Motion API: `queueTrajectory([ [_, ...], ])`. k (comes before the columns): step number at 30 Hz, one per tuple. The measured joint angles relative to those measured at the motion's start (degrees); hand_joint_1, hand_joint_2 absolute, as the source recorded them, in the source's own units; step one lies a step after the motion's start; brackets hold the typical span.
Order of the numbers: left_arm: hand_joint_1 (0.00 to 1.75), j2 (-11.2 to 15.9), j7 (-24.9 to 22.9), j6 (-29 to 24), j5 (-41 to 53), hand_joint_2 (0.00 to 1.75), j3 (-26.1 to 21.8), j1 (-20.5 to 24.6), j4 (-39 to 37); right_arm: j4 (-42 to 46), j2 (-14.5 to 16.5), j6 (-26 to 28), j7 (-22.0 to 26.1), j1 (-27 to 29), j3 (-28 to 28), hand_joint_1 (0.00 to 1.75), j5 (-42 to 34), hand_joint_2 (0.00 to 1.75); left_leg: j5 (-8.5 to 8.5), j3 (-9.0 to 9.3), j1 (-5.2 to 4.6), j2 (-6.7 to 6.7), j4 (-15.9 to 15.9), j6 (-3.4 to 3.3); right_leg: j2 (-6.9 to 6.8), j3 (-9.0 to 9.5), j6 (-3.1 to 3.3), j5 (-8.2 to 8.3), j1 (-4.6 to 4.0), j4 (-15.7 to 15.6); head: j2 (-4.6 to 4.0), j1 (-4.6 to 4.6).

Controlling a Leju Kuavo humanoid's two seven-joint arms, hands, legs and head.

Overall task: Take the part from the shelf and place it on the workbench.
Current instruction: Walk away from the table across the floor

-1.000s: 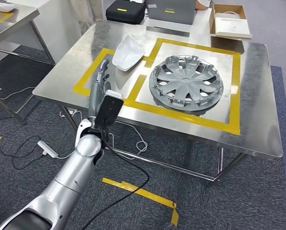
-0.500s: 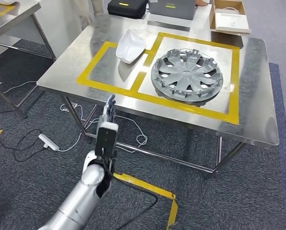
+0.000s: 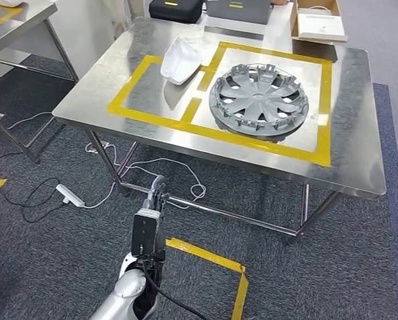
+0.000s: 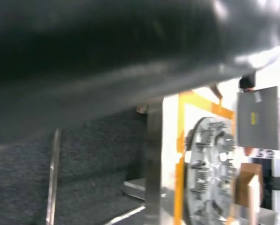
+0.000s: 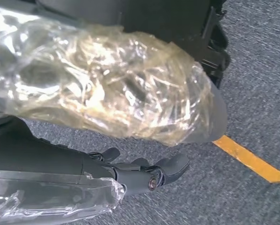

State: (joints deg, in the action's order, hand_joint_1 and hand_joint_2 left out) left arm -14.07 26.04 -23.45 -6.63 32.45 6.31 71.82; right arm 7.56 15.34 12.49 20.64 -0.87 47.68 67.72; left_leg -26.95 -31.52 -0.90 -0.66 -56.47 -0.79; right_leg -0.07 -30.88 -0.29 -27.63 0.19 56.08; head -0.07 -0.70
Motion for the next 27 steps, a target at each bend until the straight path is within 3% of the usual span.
queueTrajectory([
  [2, 0.0, 0.13, 0.12, -0.08, 0.0, 0.0, 0.01, -0.12, -0.03, -0.07, 0.07, 0.09, 0.04, 0.06, 0.1, 0.0, -0.09, 0.0, -2.34, -1.28, 0.16, 0.2, -3.06, 0.69, -0.05, -0.03, 0.6, 0.37, 0.26, -0.35, 0.0, 0.21],
  [4, 0.0, 0.33, 0.17, -0.11, 0.0, 0.0, 0.01, -0.43, -0.1, -0.08, 0.09, 0.14, 0.07, 0.08, 0.17, 0.0, -0.13, 0.0, -6.26, -4.32, 0.49, 0.38, -10.16, 1.31, -0.07, -0.24, 0.89, 0.53, 0.28, -0.31, 0.0, 0.39],
  [6, 0.0, 0.55, 0.17, -0.13, -0.01, 0.0, 0.01, -0.86, -0.22, -0.08, 0.09, 0.15, 0.05, 0.1, 0.27, 0.0, -0.15, 0.0, -8.02, -6.7, 0.76, 0.39, -15.7, 1.61, 0.0, -0.56, 0.95, 0.59, 0.26, -0.1, 0.0, 0.39],
  [7, 0.0, 0.61, 0.17, -0.13, -0.01, 0.0, 0.01, -1.0, -0.28, -0.08, 0.09, 0.15, 0.05, 0.11, 0.34, 0.0, -0.16, 0.0, -7.28, -6.6, 0.86, 0.39, -15.67, 1.65, 0.07, -0.7, 0.96, 0.6, 0.26, 0.07, 0.0, 0.39],
  [8, 0.0, 0.64, 0.17, -0.13, -0.02, 0.0, 0.01, -1.05, -0.32, -0.08, 0.09, 0.15, 0.04, 0.12, 0.4, 0.0, -0.16, 0.0, -5.58, -5.45, 0.94, 0.4, -13.48, 1.6, 0.16, -0.8, 0.93, 0.59, 0.27, 0.25, 0.0, 0.39],
  [10, 0.0, 0.67, 0.17, -0.13, -0.01, 0.0, 0.02, -1.04, -0.36, -0.08, 0.1, 0.14, 0.05, 0.12, 0.51, 0.0, -0.17, 0.0, -1.93, -1.74, 1.0, 0.66, -6.19, 1.36, 0.34, -0.97, 0.72, 0.53, 0.16, 0.62, 0.0, 0.38],
  [11, 0.0, 0.67, 0.18, -0.13, -0.01, 0.0, 0.04, -1.04, -0.36, -0.08, 0.11, 0.14, 0.05, 0.13, 0.56, 0.0, -0.19, 0.0, -1.05, -0.38, 0.99, 0.83, -3.26, 1.17, 0.43, -1.21, 0.48, 0.54, 0.07, 0.83, 0.0, 0.36],
  [13, 0.0, 0.69, 0.19, -0.12, 0.03, 0.0, 0.03, -1.13, -0.37, -0.1, 0.11, 0.16, 0.05, 0.15, 0.65, 0.0, -0.36, 0.0, -0.94, 0.3, 0.86, 1.1, -0.98, 0.73, 0.52, -1.81, -0.16, 0.74, -0.06, 1.08, 0.0, 0.33],
  [16, 0.0, 0.69, 0.25, 0.0, 0.15, 0.0, 0.0, -1.4, -0.3, -0.14, 0.11, 0.33, 0.12, 0.19, 0.83, 0.0, -0.89, 0.0, -0.41, -0.02, 0.98, 0.9, -0.44, -0.3, 0.51, -2.67, -1.07, 0.25, 0.09, 1.75, 0.0, 0.21],
  [18, 0.0, 0.87, 0.31, -0.21, 0.26, 0.0, -0.01, -1.9, 0.0, -0.21, 0.1, 0.64, 0.22, 0.22, 0.99, 0.0, -1.47, 0.0, -0.06, -0.11, 1.19, 0.62, -0.15, -0.84, 0.44, -4.91, -1.54, -2.85, 0.22, 6.47, 0.0, -0.21],
  [20, 0.0, 1.49, 0.25, -1.08, 0.24, 0.0, -0.06, -3.31, 0.58, -0.43, 0.1, 1.0, 0.48, 0.28, 1.24, 0.0, -2.23, 0.0, 0.02, -0.3, 1.15, 0.22, -0.16, -0.99, 0.38, -8.22, -1.89, -6.59, 0.35, 14.26, 0.0, -0.49],
  [21, 0.0, 1.95, 0.14, -1.72, 0.16, 0.0, -0.11, -4.33, 0.95, -0.61, 0.09, 1.24, 0.68, 0.33, 1.38, 0.0, -2.62, 0.0, 0.03, -0.33, 1.11, -0.03, -0.18, -0.99, 0.35, -9.27, -2.0, -7.4, 0.38, 16.88, 0.0, -0.48],
  [22, 0.0, 2.44, 0.04, -2.34, -0.01, 0.0, -0.16, -5.38, 1.34, -0.79, 0.08, 1.52, 0.87, 0.38, 1.53, 0.0, -2.96, 0.0, 0.03, -0.35, 1.09, -0.22, -0.19, -0.99, 0.29, -9.29, -2.04, -7.08, 0.39, 17.35, 0.0, -0.49],
  [23, 0.0, 2.93, -0.04, -2.88, -0.22, 0.0, -0.19, -6.33, 1.74, -0.96, 0.07, 1.79, 1.04, 0.42, 1.66, 0.0, -3.24, 0.0, 0.03, -0.34, 1.09, -0.35, -0.2, -0.98, 0.18, -8.22, -2.0, -5.78, 0.4, 15.6, 0.0, -0.48],
  [25, 0.0, 3.73, -0.07, -3.49, -0.5, 0.0, -0.18, -7.71, 2.58, -1.24, 0.05, 2.12, 1.28, 0.46, 1.86, 0.0, -3.54, 0.0, 0.0, -0.29, 1.0, -0.42, -0.24, -0.85, -0.48, -3.97, -1.72, -2.29, 0.36, 7.79, 0.0, -0.5],
  [27, 0.0, 4.27, -0.07, -3.69, -0.58, 0.0, -0.09, -8.5, 3.27, -1.45, 0.05, 2.26, 1.45, 0.48, 2.02, 0.0, -3.66, 0.0, 0.02, -0.41, 0.75, -0.42, -0.4, -0.41, -1.03, -0.7, -1.28, -0.82, 0.21, 1.81, 0.0, -0.44],
])
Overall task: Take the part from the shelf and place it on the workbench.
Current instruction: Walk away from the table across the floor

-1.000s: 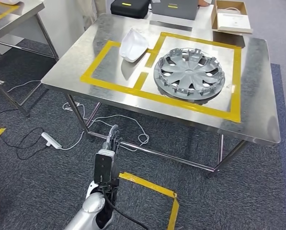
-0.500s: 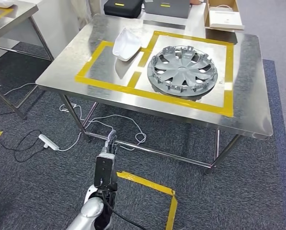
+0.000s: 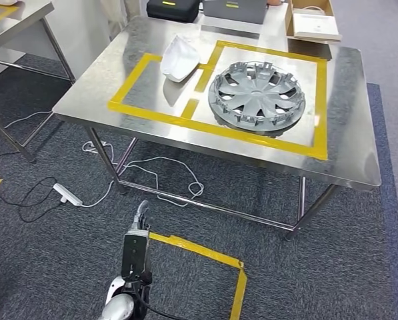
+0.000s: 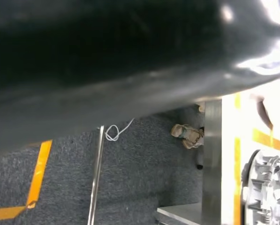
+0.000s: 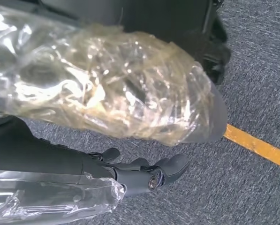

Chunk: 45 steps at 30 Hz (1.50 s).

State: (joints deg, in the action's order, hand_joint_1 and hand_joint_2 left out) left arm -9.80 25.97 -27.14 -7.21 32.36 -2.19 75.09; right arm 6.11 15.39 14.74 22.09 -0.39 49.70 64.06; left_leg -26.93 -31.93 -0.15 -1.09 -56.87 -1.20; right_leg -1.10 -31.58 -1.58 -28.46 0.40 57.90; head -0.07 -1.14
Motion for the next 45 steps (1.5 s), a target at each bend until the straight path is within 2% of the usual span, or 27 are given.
queueTrajectory([
  [3, 0.0, 0.45, 0.0, -0.13, -0.02, 0.0, 0.11, -0.61, 0.57, -0.27, 0.01, 0.15, 0.08, 0.09, 0.32, 0.0, -0.05, 0.0, 0.1, -0.32, -0.02, -0.28, -0.18, 0.92, 0.31, 0.47, 0.73, 0.1, -0.08, -1.09, 0.0, 0.07],
  [5, 0.0, 0.62, 0.0, -0.26, -0.03, 0.0, 0.15, -0.77, 0.87, -0.4, 0.04, 0.26, 0.1, 0.11, 0.46, 0.0, -0.06, 0.0, -1.44, -1.01, 0.13, -0.02, -2.0, 1.57, 0.56, 0.49, 1.39, 0.44, 0.12, -1.33, 0.0, 0.24],
  [8, 0.0, 1.03, -0.27, -1.14, -0.43, 0.0, 0.18, -1.31, 1.11, -0.59, 0.06, 0.65, 0.27, 0.1, 0.56, 0.0, -0.35, 0.0, -7.01, -5.19, 0.36, 0.56, -11.96, 2.32, 0.87, 0.44, 2.01, 0.64, 0.17, -1.45, 0.0, 0.61],
  [9, 0.0, 1.22, -0.52, -1.77, -0.68, 0.0, 0.16, -1.68, 1.12, -0.76, 0.04, 0.93, 0.43, 0.1, 0.6, 0.0, -0.6, 0.0, -8.13, -6.49, 0.4, 0.57, -14.97, 2.42, 1.02, 0.41, 2.04, 0.66, 0.15, -1.44, 0.0, 0.59],
  [10, 0.0, 1.46, -0.77, -2.65, -0.94, 0.0, 0.12, -2.18, 1.12, -1.04, 0.01, 1.33, 0.69, 0.09, 0.65, 0.0, -0.92, 0.0, -8.17, -7.01, 0.4, 0.58, -16.29, 2.43, 1.25, 0.39, 2.06, 0.67, 0.13, -1.42, 0.0, 0.6],
  [11, 0.0, 1.76, -0.99, -3.78, -1.25, 0.0, 0.04, -2.75, 1.14, -1.4, -0.04, 1.76, 0.99, 0.05, 0.71, 0.0, -1.28, 0.0, -7.18, -6.6, 0.4, 0.62, -15.63, 2.37, 1.52, 0.39, 2.05, 0.67, 0.12, -1.37, 0.0, 0.6],
  [12, 0.0, 2.06, -1.11, -4.95, -1.58, 0.0, -0.1, -3.42, 1.2, -1.79, -0.09, 2.18, 1.31, -0.01, 0.76, 0.0, -1.64, 0.0, -5.37, -5.24, 0.4, 0.73, -13.01, 2.24, 1.82, 0.42, 2.04, 0.67, 0.12, -1.32, 0.0, 0.6],
  [13, 0.0, 2.39, -1.16, -6.16, -1.89, 0.0, -0.29, -4.2, 1.3, -2.16, -0.13, 2.52, 1.59, -0.07, 0.81, 0.0, -1.99, 0.0, -3.26, -3.3, 0.41, 1.08, -9.23, 2.05, 2.13, 0.44, 2.0, 0.65, 0.12, -1.25, 0.0, 0.6],
  [15, 0.0, 2.98, -1.44, -8.04, -2.47, 0.0, -0.79, -5.81, 1.48, -2.71, -0.22, 2.79, 2.16, -0.2, 0.85, 0.0, -2.99, 0.0, -0.97, -0.11, 0.42, 1.87, -2.67, 1.62, 2.65, 0.22, 1.66, 0.56, -0.1, -0.91, 0.0, 0.59],
  [18, 0.0, 3.38, -2.21, -9.66, -3.1, 0.0, -2.08, -8.4, 1.44, -3.1, -0.45, 2.74, 2.97, -0.27, 1.12, 0.0, -4.96, 0.0, -0.93, 0.5, 0.41, 2.04, -0.5, 1.0, 2.98, -0.37, 0.82, 0.66, -0.24, -0.73, 0.0, 0.55],
  [20, 0.0, 3.03, -2.73, -10.49, -2.6, 0.0, -3.76, -9.85, 0.79, -3.28, -0.57, 2.7, 3.13, -0.3, 1.31, 0.0, -5.79, 0.0, -0.68, 0.46, 0.59, 1.67, -0.23, 0.35, 2.62, -1.14, 0.28, -0.4, -0.17, 0.44, 0.0, 0.41],
  [21, 0.0, 2.65, -3.0, -10.7, -2.06, 0.0, -4.88, -10.39, 0.02, -3.36, -0.61, 2.7, 3.16, -0.32, 1.34, 0.0, -6.08, 0.0, -0.55, 0.43, 0.7, 1.44, -0.1, 0.04, 2.29, -2.17, 0.03, -1.84, -0.15, 2.6, 0.0, 0.21],
  [23, 0.0, 1.85, -3.11, -10.13, -0.38, 0.0, -7.71, -11.34, -2.26, -3.43, -0.63, 2.7, 3.23, -0.36, 1.36, 0.0, -6.62, 0.0, -0.5, 0.32, 0.67, 0.91, -0.09, -0.27, 1.7, -5.43, -0.37, -5.72, -0.08, 9.9, 0.0, -0.15],
  [24, 0.0, 1.49, -2.89, -9.37, 0.82, 0.0, -9.42, -11.75, -3.65, -3.45, -0.64, 2.7, 3.25, -0.36, 1.36, 0.0, -6.9, 0.0, -0.5, 0.29, 0.61, 0.56, -0.09, -0.29, 1.61, -6.96, -0.5, -7.1, -0.06, 13.37, 0.0, -0.16],
  [25, 0.0, 1.14, -2.59, -8.46, 2.57, 0.0, -11.47, -12.02, -5.23, -3.45, -0.65, 2.69, 3.26, -0.35, 1.34, 0.0, -7.19, 0.0, -0.5, 0.28, 0.57, 0.21, -0.1, -0.29, 1.57, -7.74, -0.57, -7.51, -0.06, 15.29, 0.0, -0.16],
  [26, 0.0, 0.79, -2.35, -7.61, 4.79, 0.0, -13.71, -12.09, -6.98, -3.45, -0.66, 2.67, 3.27, -0.35, 1.31, 0.0, -7.49, 0.0, -0.51, 0.3, 0.54, -0.11, -0.1, -0.28, 1.48, -7.43, -0.55, -6.8, -0.06, 15.0, 0.0, -0.15],
  [27, 0.0, 0.43, -2.21, -7.03, 7.59, 0.0, -16.24, -11.96, -9.03, -3.45, -0.66, 2.63, 3.27, -0.34, 1.24, 0.0, -7.79, 0.0, -0.52, 0.36, 0.53, -0.4, -0.11, -0.26, 1.28, -6.01, -0.44, -5.18, -0.06, 12.48, 0.0, -0.15],
  [29, 0.0, -0.16, -1.56, -7.02, 14.71, 0.0, -21.8, -11.09, -14.24, -3.45, -0.66, 2.49, 3.33, -0.38, 0.95, 0.0, -8.41, 0.0, -0.63, 0.51, 0.37, -0.88, -0.18, -0.04, -0.16, -1.63, -0.05, -1.82, -0.24, 4.39, 0.0, -0.17],
  [31, 0.0, -0.44, -0.19, -8.15, 22.47, 0.0, -27.83, -9.6, -20.94, -3.46, -0.66, 2.27, 3.42, -0.44, 0.46, 0.0, -9.02, 0.0, -0.69, 0.52, 0.12, -1.39, -0.34, 0.44, -1.21, 0.93, 0.5, -0.74, -0.51, -0.42, 0.0, -0.08],
  [34, 0.0, -0.56, 1.45, -9.25, 29.53, 0.0, -35.52, -7.29, -30.23, -3.48, -0.66, 1.78, 3.42, -0.4, -0.23, 0.0, -9.58, 0.0, -0.8, 0.49, 0.19, -2.09, -0.51, 1.36, -0.37, 0.94, 1.44, -0.55, -0.59, -1.0, 0.0, 0.03],
  [36, 0.0, -0.6, 1.62, -10.08, 31.67, 0.0, -38.89, -5.96, -34.81, -3.55, -0.66, 1.48, 3.42, -0.44, -0.69, 0.0, -9.65, 0.0, -2.74, -0.34, 0.39, -1.03, -2.8, 2.08, 0.18, 0.99, 2.13, -0.17, -0.36, -1.25, 0.0, 0.23],
  [39, 0.0, -0.39, 0.3, -11.8, 35.58, 0.0, -42.67, -4.08, -41.63, -3.6, -0.74, 0.85, 3.45, -0.48, -1.36, 0.0, -9.79, 0.0, -8.17, -4.64, 0.59, 0.48, -12.84, 2.68, 1.01, 0.9, 2.64, 0.07, -0.33, -1.29, 0.0, 0.48],
  [40, 0.0, -0.27, -0.25, -12.04, 36.82, 0.0, -43.7, -3.59, -43.83, -3.61, -0.77, 0.65, 3.46, -0.48, -1.59, 0.0, -9.9, 0.0, -8.79, -5.66, 0.6, 0.53, -15.22, 2.72, 1.43, 0.87, 2.66, 0.1, -0.36, -1.28, 0.0, 0.47],
  [41, 0.0, -0.14, -0.82, -12.18, 37.93, 0.0, -44.71, -3.17, -45.92, -3.61, -0.8, 0.49, 3.48, -0.47, -1.85, 0.0, -10.04, 0.0, -8.33, -5.85, 0.61, 0.56, -15.77, 2.7, 1.89, 0.85, 2.66, 0.11, -0.38, -1.24, 0.0, 0.48],
  [42, 0.0, -0.03, -1.46, -12.31, 38.89, 0.0, -45.61, -2.81, -47.84, -3.62, -0.81, 0.4, 3.51, -0.47, -2.09, 0.0, -10.2, 0.0, -6.79, -5.0, 0.62, 0.65, -14.09, 2.61, 2.37, 0.88, 2.64, 0.12, -0.38, -1.19, 0.0, 0.49],
  [43, 0.0, 0.08, -2.23, -12.42, 39.75, 0.0, -46.38, -2.49, -49.46, -3.62, -0.81, 0.32, 3.57, -0.48, -2.29, 0.0, -10.35, 0.0, -4.68, -3.41, 0.65, 0.99, -10.86, 2.47, 2.85, 0.92, 2.6, 0.12, -0.37, -1.12, 0.0, 0.5],
  [45, 0.0, 0.32, -4.3, -12.55, 41.43, 0.0, -47.49, -1.83, -52.58, -3.62, -0.82, 0.01, 3.78, -0.5, -2.55, 0.0, -10.75, 0.0, -1.81, -0.15, 0.82, 2.96, -3.89, 2.07, 3.73, 0.72, 2.32, 0.07, -0.5, -0.81, 0.0, 0.45],
])
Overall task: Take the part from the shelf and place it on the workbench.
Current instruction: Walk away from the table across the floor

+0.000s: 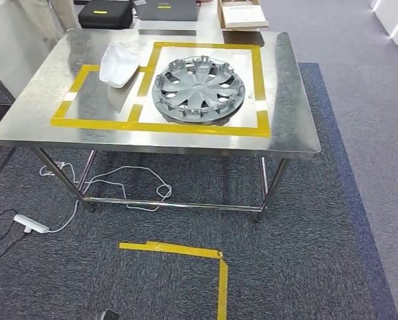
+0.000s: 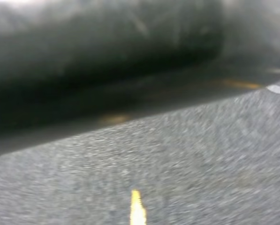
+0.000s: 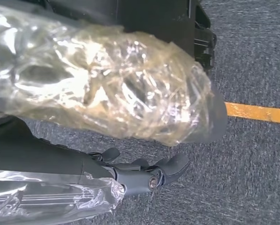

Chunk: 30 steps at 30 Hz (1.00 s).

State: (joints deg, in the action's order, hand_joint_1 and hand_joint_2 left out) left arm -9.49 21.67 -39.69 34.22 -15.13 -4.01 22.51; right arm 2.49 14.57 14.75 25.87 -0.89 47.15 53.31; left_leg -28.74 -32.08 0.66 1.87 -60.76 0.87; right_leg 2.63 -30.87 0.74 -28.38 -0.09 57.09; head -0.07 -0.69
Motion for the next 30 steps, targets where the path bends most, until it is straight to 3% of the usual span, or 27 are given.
queueTrajectory([
  [2, 0.0, 0.13, -1.98, -0.05, 1.09, 0.0, -0.6, 0.5, -2.58, 0.0, -0.04, -0.36, 0.26, -0.01, -0.11, 0.0, -0.45, 0.0, 0.34, 1.17, 0.03, 1.31, 2.94, -0.39, 0.74, -0.54, -0.6, 0.1, -0.03, 0.25, 0.0, -0.05],
  [4, 0.0, 0.15, -3.7, 0.01, 1.89, 0.0, -1.01, 0.72, -4.41, 0.0, -0.12, -0.51, 0.54, 0.03, -0.13, 0.0, -0.96, 0.0, 0.45, 1.16, 0.04, 0.51, 3.31, -0.92, 1.34, -1.08, -1.28, 0.24, 0.12, 0.31, 0.0, -0.02],
  [6, 0.0, 0.16, -5.83, 0.48, 2.99, 0.0, -1.24, 1.05, -5.97, -0.01, -0.21, -0.54, 0.83, 0.05, -0.13, 0.0, -1.62, 0.0, 0.74, 1.22, 0.22, -0.5, 3.7, -1.66, 0.35, -2.17, -1.85, -0.99, 0.12, 2.07, 0.0, -0.27],
  [9, 0.0, -0.11, -8.51, 1.66, 3.99, 0.0, -1.27, 1.54, -7.79, -0.02, -0.25, -0.61, 0.98, 0.07, -0.13, 0.0, -2.41, 0.0, 0.81, 1.15, 0.2, -2.23, 3.85, -2.17, -1.89, -7.0, -2.49, -6.35, 0.18, 12.45, 0.0, -0.63],
  [10, 0.0, -0.19, -9.12, 1.97, 4.07, 0.0, -1.28, 1.63, -8.23, -0.02, -0.25, -0.65, 0.97, 0.09, -0.13, 0.0, -2.6, 0.0, 0.81, 1.12, 0.16, -2.9, 3.84, -2.17, -2.13, -8.45, -2.62, -7.47, 0.2, 15.61, 0.0, -0.61],
  [11, 0.0, -0.26, -9.56, 2.17, 4.1, 0.0, -1.29, 1.73, -8.57, -0.02, -0.25, -0.69, 0.96, 0.12, -0.13, 0.0, -2.73, 0.0, 0.8, 1.11, 0.14, -3.52, 3.83, -2.18, -2.27, -8.96, -2.69, -7.48, 0.21, 16.81, 0.0, -0.61],
  [12, 0.0, -0.3, -9.86, 2.32, 4.12, 0.0, -1.29, 1.87, -8.85, -0.02, -0.25, -0.73, 0.95, 0.14, -0.13, 0.0, -2.81, 0.0, 0.79, 1.14, 0.12, -4.07, 3.82, -2.16, -2.45, -8.27, -2.68, -6.38, 0.21, 15.67, 0.0, -0.61],
  [15, 0.0, -0.53, -10.12, 2.5, 4.19, 0.0, -1.29, 2.4, -9.36, -0.02, -0.25, -0.77, 0.95, 0.1, -0.13, 0.0, -2.86, 0.0, 0.6, 1.43, -0.09, -5.26, 3.74, -1.8, -4.77, -1.92, -2.22, -1.47, 0.01, 4.17, 0.0, -0.64],
  [17, 0.0, -0.65, -10.15, 2.52, 4.2, 0.0, -1.29, 2.6, -9.58, -0.03, -0.25, -0.77, 0.95, 0.09, -0.13, 0.0, -2.88, 0.0, 0.5, 1.56, -0.39, -5.93, 3.63, -1.24, -5.89, 0.22, -1.68, -0.76, -0.26, 0.15, 0.0, -0.52],
  [19, 0.0, -0.71, -10.3, 2.52, 4.42, 0.0, -1.28, 2.76, -9.73, -0.09, -0.25, -0.81, 0.95, 0.13, -0.13, 0.0, -2.91, 0.0, 0.46, 1.66, -0.42, -6.69, 3.61, -0.63, -5.08, 0.1, -1.06, -0.68, -0.35, -0.1, 0.0, -0.41],
  [21, 0.0, -0.74, -11.37, 2.48, 5.99, 0.0, -1.11, 2.94, -9.91, -0.16, -0.24, -1.2, 0.98, 0.11, -0.14, 0.0, -2.98, 0.0, -0.78, 1.38, -0.24, -5.77, 2.38, 0.07, -4.16, 0.11, -0.39, -0.33, -0.12, -0.27, 0.0, -0.3],
  [22, 0.0, -0.75, -12.36, 2.44, 7.31, 0.0, -0.85, 3.01, -10.05, -0.17, -0.23, -1.47, 0.99, 0.09, -0.19, 0.0, -3.01, 0.0, -2.33, 0.61, -0.16, -4.73, 0.31, 0.36, -3.71, 0.25, -0.08, -0.15, 0.04, -0.36, 0.0, -0.2],
  [24, 0.0, -0.74, -14.49, 2.27, 9.78, 0.0, 0.01, 3.04, -10.36, -0.16, -0.23, -1.95, 0.91, 0.09, -0.41, 0.0, -3.03, 0.0, -6.3, -2.34, -0.07, -2.93, -6.81, 0.59, -2.68, 0.13, 0.28, 0.06, 0.08, -0.36, 0.0, -0.05],
  [25, 0.0, -0.74, -15.34, 2.11, 10.6, 0.0, 0.48, 3.0, -10.47, -0.16, -0.23, -2.08, 0.8, 0.11, -0.58, 0.0, -3.03, 0.0, -7.6, -3.84, -0.06, -2.64, -10.19, 0.59, -2.01, 0.08, 0.35, 0.1, 0.04, -0.35, 0.0, -0.06],
  [26, 0.0, -0.74, -15.99, 1.93, 11.13, 0.0, 0.89, 2.95, -10.56, -0.15, -0.23, -2.2, 0.69, 0.13, -0.78, 0.0, -3.02, 0.0, -7.82, -4.72, -0.07, -2.52, -12.09, 0.52, -1.29, 0.06, 0.39, 0.14, 0.0, -0.33, 0.0, -0.05],
  [27, 0.0, -0.74, -16.54, 1.72, 11.53, 0.0, 1.22, 2.92, -10.63, -0.14, -0.23, -2.27, 0.6, 0.15, -0.98, 0.0, -2.99, 0.0, -6.87, -4.72, -0.09, -2.41, -11.95, 0.37, -0.55, 0.09, 0.39, 0.17, -0.04, -0.32, 0.0, -0.05],
  [28, 0.0, -0.74, -17.03, 1.46, 11.82, 0.0, 1.5, 2.91, -10.68, -0.13, -0.23, -2.29, 0.52, 0.14, -1.19, 0.0, -2.95, 0.0, -4.93, -3.75, -0.09, -2.11, -9.67, 0.16, 0.22, 0.16, 0.37, 0.19, -0.06, -0.3, 0.0, -0.06],
  [30, 0.0, -0.7, -18.13, 0.78, 12.28, 0.0, 1.83, 2.9, -10.78, -0.11, -0.23, -2.22, 0.42, 0.09, -1.56, 0.0, -2.84, 0.0, -0.79, -0.62, -0.05, 0.12, -2.43, -0.46, 1.61, 0.21, 0.2, 0.21, -0.13, -0.2, 0.0, -0.08],
])
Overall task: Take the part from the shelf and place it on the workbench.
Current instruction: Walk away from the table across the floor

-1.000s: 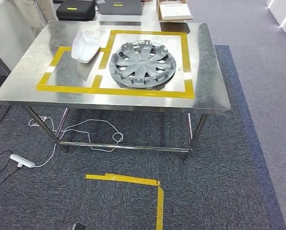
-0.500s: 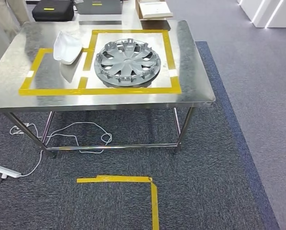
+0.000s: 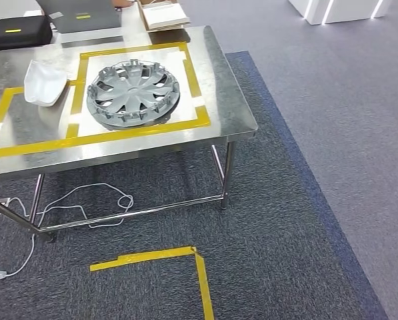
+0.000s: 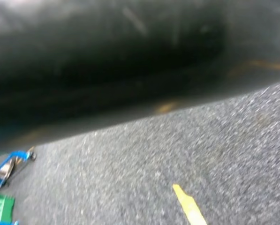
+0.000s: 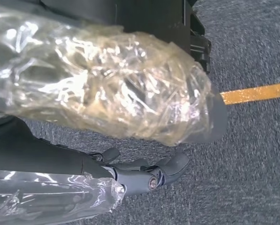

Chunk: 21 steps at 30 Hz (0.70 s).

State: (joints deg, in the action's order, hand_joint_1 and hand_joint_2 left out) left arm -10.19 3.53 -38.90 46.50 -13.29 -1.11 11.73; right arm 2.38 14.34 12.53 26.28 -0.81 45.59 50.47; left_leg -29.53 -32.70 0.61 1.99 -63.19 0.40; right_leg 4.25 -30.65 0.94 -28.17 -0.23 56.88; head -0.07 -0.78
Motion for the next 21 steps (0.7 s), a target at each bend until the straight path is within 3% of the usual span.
queueTrajectory([
  [2, 0.0, 0.04, -1.08, -0.67, 0.48, 0.0, 0.15, -0.02, -0.14, 0.09, 0.0, 0.15, -0.26, -0.05, -0.39, 0.0, 0.01, 0.0, 1.37, 1.92, 0.06, 2.13, 4.84, -0.42, 1.2, -0.48, -0.46, 0.11, 0.02, 0.26, 0.0, -0.03],
  [3, 0.0, 0.05, -1.61, -0.87, 0.89, 0.0, 0.25, -0.02, -0.19, 0.16, 0.0, 0.28, -0.48, -0.03, -0.59, 0.0, -0.03, 0.0, 1.15, 2.08, 0.03, 2.39, 5.46, -0.56, 1.74, -0.82, -0.85, 0.23, 0.08, 0.32, 0.0, -0.02],
  [5, 0.0, 0.03, -2.74, -1.12, 2.26, 0.0, 0.59, -0.11, -0.14, 0.29, -0.03, 0.55, -1.02, 0.07, -0.89, 0.0, -0.14, 0.0, 1.27, 2.18, 0.08, 1.24, 6.0, -0.97, 2.26, -1.59, -1.61, 0.36, 0.23, 0.39, 0.0, -0.03],
  [7, 0.0, -0.08, -3.7, -1.23, 3.84, 0.0, 0.86, -0.33, 0.08, 0.35, -0.09, 0.65, -1.58, 0.06, -1.07, 0.0, -0.27, 0.0, 1.53, 2.32, 0.28, -0.22, 6.47, -1.57, 0.01, -3.17, -2.23, -1.27, 0.13, 2.92, 0.0, -0.39],
  [9, 0.0, -0.19, -4.21, -1.27, 4.9, 0.0, 0.9, -0.63, 0.27, 0.4, -0.11, 0.64, -1.94, 0.04, -1.27, 0.0, -0.4, 0.0, 1.53, 2.33, 0.25, -1.83, 6.57, -1.9, -2.97, -6.59, -2.71, -4.87, 0.18, 9.88, 0.0, -0.74],
  [11, 0.0, -0.19, -4.35, -1.27, 5.8, 0.0, 0.81, -0.97, 0.56, 0.44, -0.11, 0.54, -2.21, 0.07, -1.41, 0.0, -0.55, 0.0, 1.46, 2.3, 0.13, -3.61, 6.55, -1.98, -3.86, -9.63, -3.07, -7.03, 0.33, 16.07, 0.0, -0.73],
  [12, 0.0, -0.21, -4.28, -1.27, 6.32, 0.0, 0.66, -1.08, 0.78, 0.46, -0.11, 0.44, -2.37, 0.1, -1.43, 0.0, -0.63, 0.0, 1.42, 2.3, 0.11, -4.41, 6.54, -1.95, -4.05, -9.75, -3.14, -6.61, 0.37, 16.46, 0.0, -0.74],
  [13, 0.0, -0.29, -4.14, -1.27, 6.87, 0.0, 0.4, -1.12, 0.99, 0.49, -0.11, 0.34, -2.53, 0.12, -1.46, 0.0, -0.68, 0.0, 1.38, 2.34, 0.1, -5.11, 6.54, -1.89, -4.34, -8.67, -3.14, -5.27, 0.39, 14.62, 0.0, -0.74],
  [15, 0.0, -0.55, -3.72, -1.28, 7.72, 0.0, -0.32, -1.09, 1.26, 0.61, -0.1, 0.11, -2.74, 0.12, -1.65, 0.0, -0.68, 0.0, 1.2, 2.57, -0.02, -6.26, 6.52, -1.6, -6.3, -4.1, -2.91, -1.98, 0.25, 6.54, 0.0, -0.79],
  [17, 0.0, -0.81, -3.36, -1.28, 8.2, 0.0, -1.06, -1.02, 1.32, 0.77, -0.09, -0.15, -2.85, 0.13, -2.03, 0.0, -0.6, 0.0, 0.91, 2.82, -0.33, -7.2, 6.44, -1.04, -7.93, -0.75, -2.32, -0.56, -0.02, 0.78, 0.0, -0.84],
  [18, 0.0, -0.9, -3.25, -1.28, 8.31, 0.0, -1.4, -0.96, 1.32, 0.81, -0.09, -0.23, -2.89, 0.18, -2.2, 0.0, -0.56, 0.0, 0.83, 2.94, -0.45, -7.65, 6.43, -0.74, -8.06, -0.48, -2.02, -0.64, -0.18, 0.02, 0.0, -0.84],
  [20, 0.0, -1.04, -3.13, -1.28, 8.39, 0.0, -1.93, -0.82, 1.32, 0.85, -0.07, -0.29, -2.94, 0.34, -2.45, 0.0, -0.5, 0.0, 0.63, 3.2, -0.35, -8.28, 6.36, -0.15, -6.8, -0.65, -1.35, -0.38, -0.13, -0.09, 0.0, -0.87],
  [21, 0.0, -1.09, -3.09, -1.28, 8.38, 0.0, -2.12, -0.76, 1.32, 0.87, -0.05, -0.29, -2.99, 0.37, -2.55, 0.0, -0.42, 0.0, 0.07, 3.14, -0.25, -7.7, 5.85, 0.18, -6.24, -0.63, -1.0, -0.21, 0.0, -0.2, 0.0, -0.78],
])
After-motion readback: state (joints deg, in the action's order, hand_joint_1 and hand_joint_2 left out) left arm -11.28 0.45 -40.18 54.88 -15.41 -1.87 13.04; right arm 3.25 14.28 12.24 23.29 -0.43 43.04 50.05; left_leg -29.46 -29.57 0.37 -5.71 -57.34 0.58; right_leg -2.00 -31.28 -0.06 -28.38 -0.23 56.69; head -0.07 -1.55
